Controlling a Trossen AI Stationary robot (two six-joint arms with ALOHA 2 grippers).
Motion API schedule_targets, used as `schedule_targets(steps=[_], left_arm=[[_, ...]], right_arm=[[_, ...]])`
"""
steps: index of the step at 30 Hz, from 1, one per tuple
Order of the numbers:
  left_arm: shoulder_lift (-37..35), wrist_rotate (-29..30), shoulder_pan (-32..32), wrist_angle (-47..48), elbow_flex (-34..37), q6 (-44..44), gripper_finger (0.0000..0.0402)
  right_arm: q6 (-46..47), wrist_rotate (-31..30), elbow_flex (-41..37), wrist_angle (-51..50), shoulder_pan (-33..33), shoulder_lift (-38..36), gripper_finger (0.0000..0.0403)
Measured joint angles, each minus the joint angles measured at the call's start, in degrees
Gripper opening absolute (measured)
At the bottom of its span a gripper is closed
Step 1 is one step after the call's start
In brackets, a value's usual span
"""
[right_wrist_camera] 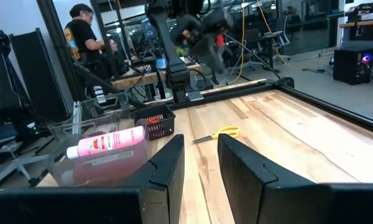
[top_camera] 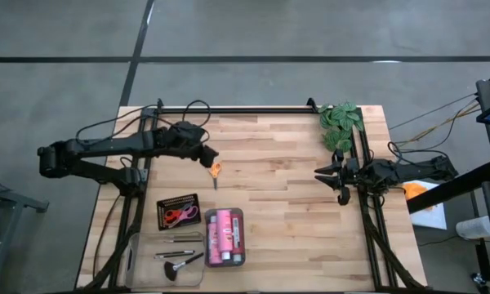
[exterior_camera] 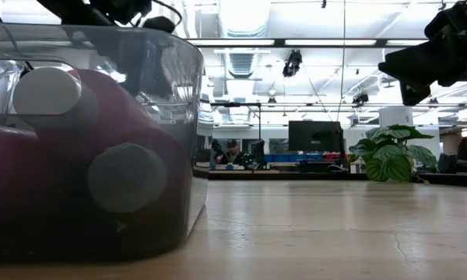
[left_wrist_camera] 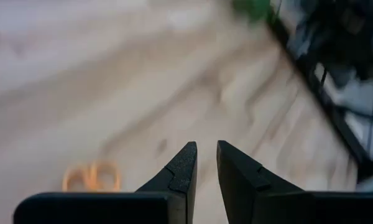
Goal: Pick & Place Paint Supplies
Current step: Put the yellow scissors into the black bin
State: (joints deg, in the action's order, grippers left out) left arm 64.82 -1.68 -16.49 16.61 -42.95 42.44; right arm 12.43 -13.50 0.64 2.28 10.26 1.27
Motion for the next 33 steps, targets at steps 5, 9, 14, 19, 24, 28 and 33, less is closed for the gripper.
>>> schedule_targets(steps=[5,9,14,19,24,28,33], left_arm=[[0.0,-5.5,0.4,14.8,-2.2,2.5,0.0066],[0.2,-1.1,0.1,21.1,-2.8,9.4,0.0066],[0.5,4.0,-0.6,21.7,-2.8,16.4,0.0066],[4.3,4.3,-0.9,20.7,-2.8,18.5,0.0066],[10.5,3.0,-1.1,21.2,-3.1,20.7,0.0069],[15.4,2.2,-1.1,21.3,-4.7,20.6,0.0075],[20.9,2.6,-1.3,21.3,-6.3,18.7,0.0077]], right_arm=[[0.0,0.0,0.0,0.0,0.0,0.0,0.0095],[0.0,0.0,0.0,0.0,0.0,0.0,0.0095],[0.0,-0.1,0.0,0.0,0.0,0.0,0.0095],[0.0,-0.1,0.0,0.0,0.0,0.0,0.0095],[0.0,-0.1,0.0,0.0,0.0,0.0,0.0095],[0.0,-0.1,0.0,0.0,0.0,0.0,0.0095],[0.0,-0.1,0.0,0.0,0.0,0.0,0.0095]])
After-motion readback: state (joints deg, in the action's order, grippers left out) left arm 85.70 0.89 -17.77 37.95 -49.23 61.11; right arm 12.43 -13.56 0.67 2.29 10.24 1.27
